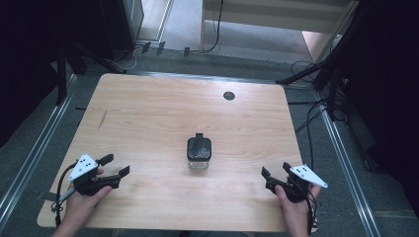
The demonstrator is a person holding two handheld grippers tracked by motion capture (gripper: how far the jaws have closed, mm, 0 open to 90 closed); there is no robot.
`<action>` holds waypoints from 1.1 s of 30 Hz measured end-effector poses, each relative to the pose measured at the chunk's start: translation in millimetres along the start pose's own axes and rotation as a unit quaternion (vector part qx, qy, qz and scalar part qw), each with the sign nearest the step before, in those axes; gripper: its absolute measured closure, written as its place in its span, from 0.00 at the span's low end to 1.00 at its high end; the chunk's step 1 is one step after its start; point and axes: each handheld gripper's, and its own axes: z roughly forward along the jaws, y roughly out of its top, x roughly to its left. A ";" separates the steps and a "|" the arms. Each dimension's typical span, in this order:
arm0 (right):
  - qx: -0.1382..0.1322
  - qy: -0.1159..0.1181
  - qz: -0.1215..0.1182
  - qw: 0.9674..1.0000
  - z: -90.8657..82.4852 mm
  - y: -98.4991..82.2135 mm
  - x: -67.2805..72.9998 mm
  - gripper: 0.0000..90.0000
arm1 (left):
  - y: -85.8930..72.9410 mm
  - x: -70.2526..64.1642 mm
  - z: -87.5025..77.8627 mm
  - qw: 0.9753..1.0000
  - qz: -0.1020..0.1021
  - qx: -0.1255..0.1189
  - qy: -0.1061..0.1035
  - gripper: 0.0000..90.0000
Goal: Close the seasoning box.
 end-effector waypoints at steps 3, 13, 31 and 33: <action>0.001 -0.007 0.005 1.000 -5.0 -4.0 -7.5 0.15 | -1.9 7.2 -6.3 1.000 -0.001 -0.001 0.011 0.22; -0.002 -0.047 0.030 0.998 -33.7 -25.7 -50.2 0.15 | -15.2 50.3 -44.3 0.994 -0.009 -0.015 0.108 0.23; 0.002 -0.054 0.031 0.998 -33.7 -30.2 -54.3 0.16 | -17.7 56.9 -44.9 0.994 -0.046 -0.014 0.094 0.28; 0.004 -0.054 0.039 0.998 -34.1 -30.2 -55.5 0.16 | -17.6 57.7 -45.0 0.995 -0.047 -0.013 0.092 0.29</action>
